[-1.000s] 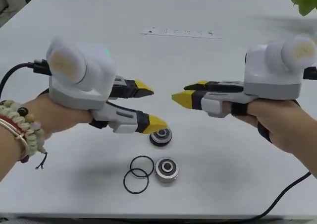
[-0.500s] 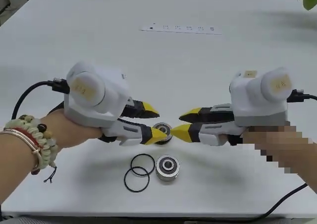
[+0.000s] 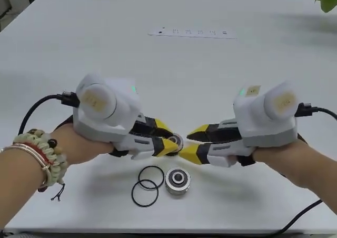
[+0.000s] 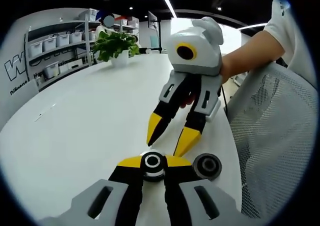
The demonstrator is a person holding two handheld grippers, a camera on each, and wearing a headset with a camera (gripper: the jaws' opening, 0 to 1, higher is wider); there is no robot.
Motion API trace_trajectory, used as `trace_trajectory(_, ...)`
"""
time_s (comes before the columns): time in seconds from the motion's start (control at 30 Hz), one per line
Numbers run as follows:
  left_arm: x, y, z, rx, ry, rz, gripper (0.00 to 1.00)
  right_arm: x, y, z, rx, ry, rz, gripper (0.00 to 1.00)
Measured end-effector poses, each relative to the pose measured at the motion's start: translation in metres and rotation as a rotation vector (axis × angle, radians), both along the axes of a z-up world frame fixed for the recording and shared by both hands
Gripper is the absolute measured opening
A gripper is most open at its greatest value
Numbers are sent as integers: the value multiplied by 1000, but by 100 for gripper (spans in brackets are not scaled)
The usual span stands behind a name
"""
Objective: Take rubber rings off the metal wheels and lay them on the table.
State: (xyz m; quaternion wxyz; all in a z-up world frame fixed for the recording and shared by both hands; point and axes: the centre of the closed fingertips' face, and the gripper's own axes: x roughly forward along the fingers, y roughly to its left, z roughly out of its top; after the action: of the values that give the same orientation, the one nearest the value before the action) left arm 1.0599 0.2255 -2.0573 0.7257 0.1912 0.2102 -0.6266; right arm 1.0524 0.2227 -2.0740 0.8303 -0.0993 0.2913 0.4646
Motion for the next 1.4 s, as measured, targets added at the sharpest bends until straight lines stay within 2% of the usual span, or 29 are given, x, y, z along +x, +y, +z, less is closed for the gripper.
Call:
trace_trajectory(0.17, -1, 0, 0, -8, -2, 1, 9, 0, 3, -2, -13, -9, 0, 23)
trace_trajectory(0.23, 2, 0, 1, -11, -17, 7, 8, 1, 5, -1, -4, -11, -2, 23)
trace_trajectory(0.73, -2, 0, 2, -19, -9, 7, 8, -1, 6, -1, -46, -36, 39, 19)
trace_trajectory(0.93, -3, 0, 0, -23, -10, 1, 8, -2, 4, -2, -59, -27, 39, 16)
trace_trajectory(0.97, -3, 0, 0, -24, -10, 1, 8, -7, -5, -8, -120, -5, 48, 11)
trace_trajectory(1.0, -3, 0, 0, -24, -10, 2, 8, -5, 1, -5, -75, -17, 43, 9)
trace_trajectory(1.27, -2, 0, -1, -23, -9, 4, 8, -5, -2, -6, -89, -7, 32, 1)
trace_trajectory(1.4, -3, -1, -1, -24, -9, 2, 8, 2, -8, -5, -71, 30, -44, 0)
